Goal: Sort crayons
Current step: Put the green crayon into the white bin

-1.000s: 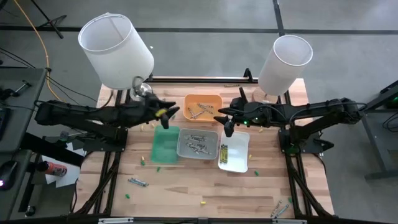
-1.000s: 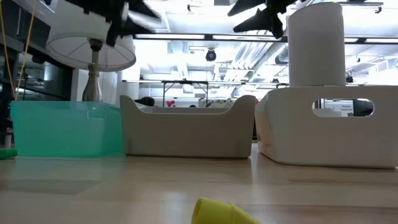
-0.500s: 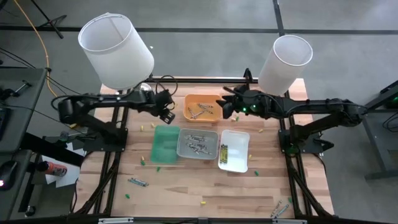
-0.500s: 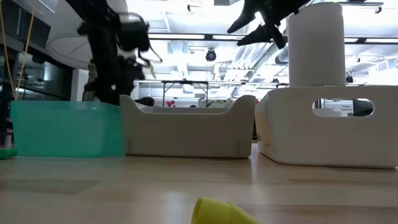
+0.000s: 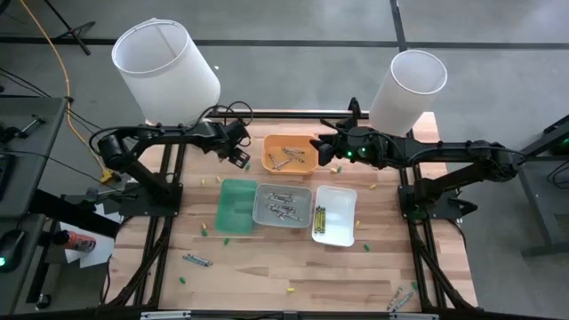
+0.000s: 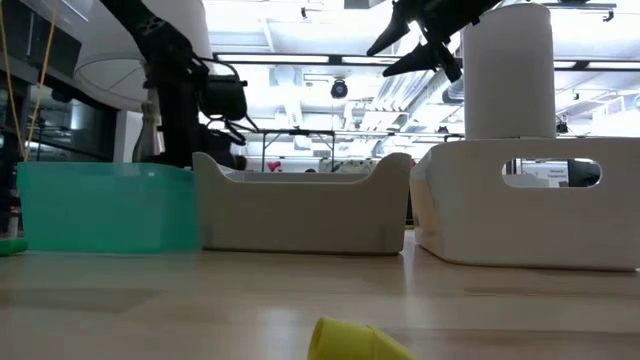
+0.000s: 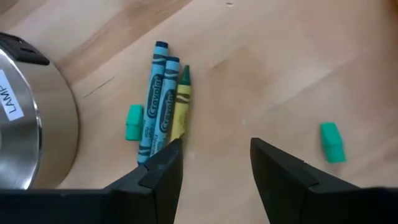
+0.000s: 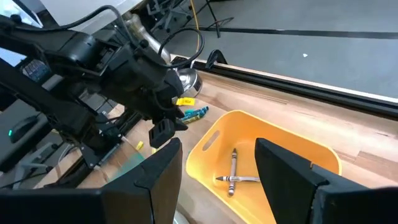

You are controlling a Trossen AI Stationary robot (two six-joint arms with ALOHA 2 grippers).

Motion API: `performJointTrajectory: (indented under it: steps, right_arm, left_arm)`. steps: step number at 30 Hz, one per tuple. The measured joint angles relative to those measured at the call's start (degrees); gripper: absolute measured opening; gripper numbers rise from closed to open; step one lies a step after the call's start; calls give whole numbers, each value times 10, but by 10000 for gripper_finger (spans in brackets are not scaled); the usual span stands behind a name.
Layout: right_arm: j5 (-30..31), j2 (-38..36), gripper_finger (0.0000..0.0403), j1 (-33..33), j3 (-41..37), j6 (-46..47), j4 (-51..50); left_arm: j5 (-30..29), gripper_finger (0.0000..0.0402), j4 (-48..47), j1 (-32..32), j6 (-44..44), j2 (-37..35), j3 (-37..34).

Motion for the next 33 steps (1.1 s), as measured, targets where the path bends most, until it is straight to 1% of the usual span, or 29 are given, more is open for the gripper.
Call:
performJointTrajectory:
  steps: [6, 14, 24, 26, 28, 33]
  right_arm:
    - [0, 0, 196, 0, 0, -24, -4]
    - [0, 0, 196, 0, 0, -26, -18]
    - [0, 0, 196, 0, 0, -26, -39]
    - [0, 0, 196, 0, 0, -26, -39]
    - [0, 0, 196, 0, 0, -26, -40]
    - [0, 0, 196, 0, 0, -26, -40]
  left_arm:
    - [0, 172, 2, 15, 0, 21, 0]
    - [6, 172, 6, 19, -2, 60, 1]
    - [21, 170, 7, 19, -3, 65, 1]
    - [28, 161, 7, 19, 2, 65, 1]
    - [35, 143, 6, 19, 3, 66, 1]
    - [56, 80, 4, 19, 7, 66, 1]
